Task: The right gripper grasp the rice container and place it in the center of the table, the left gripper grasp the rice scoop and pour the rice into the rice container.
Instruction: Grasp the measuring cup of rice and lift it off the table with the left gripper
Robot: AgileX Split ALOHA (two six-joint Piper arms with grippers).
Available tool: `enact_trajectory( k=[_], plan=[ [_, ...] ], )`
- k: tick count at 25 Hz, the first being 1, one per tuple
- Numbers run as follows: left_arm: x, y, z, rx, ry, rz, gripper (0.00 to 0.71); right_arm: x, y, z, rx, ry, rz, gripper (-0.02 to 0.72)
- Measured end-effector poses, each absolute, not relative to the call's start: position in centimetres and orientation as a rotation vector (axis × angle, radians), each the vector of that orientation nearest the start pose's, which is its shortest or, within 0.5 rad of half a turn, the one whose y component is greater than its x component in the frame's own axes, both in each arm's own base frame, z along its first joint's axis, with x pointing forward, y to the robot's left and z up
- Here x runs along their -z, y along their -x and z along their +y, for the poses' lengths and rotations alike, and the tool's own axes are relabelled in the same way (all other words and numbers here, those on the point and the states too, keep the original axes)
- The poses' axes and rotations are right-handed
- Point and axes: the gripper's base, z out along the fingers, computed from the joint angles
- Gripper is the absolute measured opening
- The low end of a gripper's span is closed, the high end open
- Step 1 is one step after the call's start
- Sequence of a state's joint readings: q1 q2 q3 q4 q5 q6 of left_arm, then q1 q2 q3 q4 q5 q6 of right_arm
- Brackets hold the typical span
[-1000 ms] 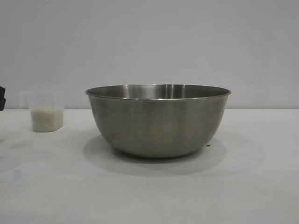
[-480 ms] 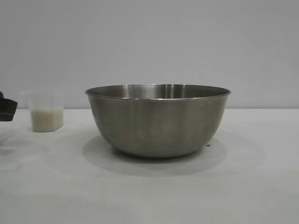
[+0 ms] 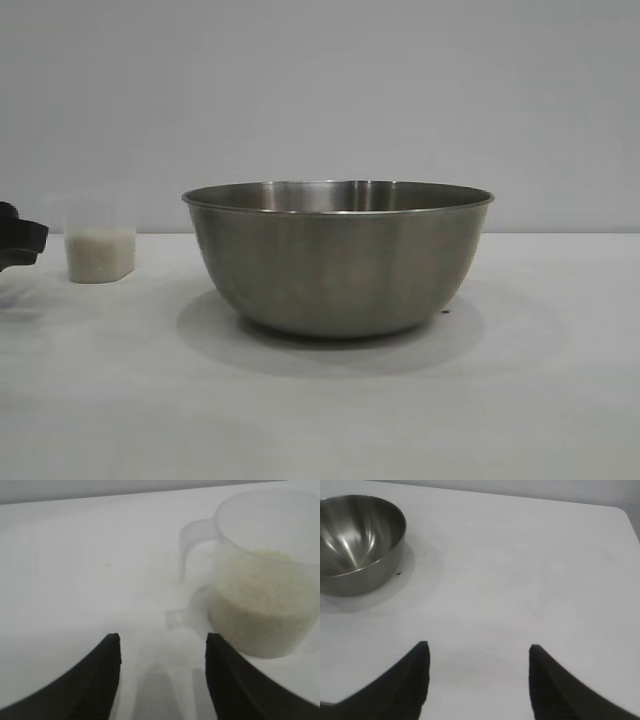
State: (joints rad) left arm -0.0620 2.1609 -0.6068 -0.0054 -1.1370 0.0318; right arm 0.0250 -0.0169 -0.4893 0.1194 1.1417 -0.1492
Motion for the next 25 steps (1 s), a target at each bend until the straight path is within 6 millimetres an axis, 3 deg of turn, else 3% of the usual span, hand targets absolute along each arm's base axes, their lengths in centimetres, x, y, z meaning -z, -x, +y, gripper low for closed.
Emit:
enact_trajectory(
  k=[12,25],
  plan=[
    [-6.2,-34.0,-1.1,0.019,-0.092,1.853,0.327,-26.8,1.0,1.0,-0.07,0.196,2.105,0.378],
    [-5.0,-34.9,-1.1,0.031,-0.095,1.861,0.327,-26.8,1.0,1.0,-0.07,0.196,2.105,0.378]
  ],
)
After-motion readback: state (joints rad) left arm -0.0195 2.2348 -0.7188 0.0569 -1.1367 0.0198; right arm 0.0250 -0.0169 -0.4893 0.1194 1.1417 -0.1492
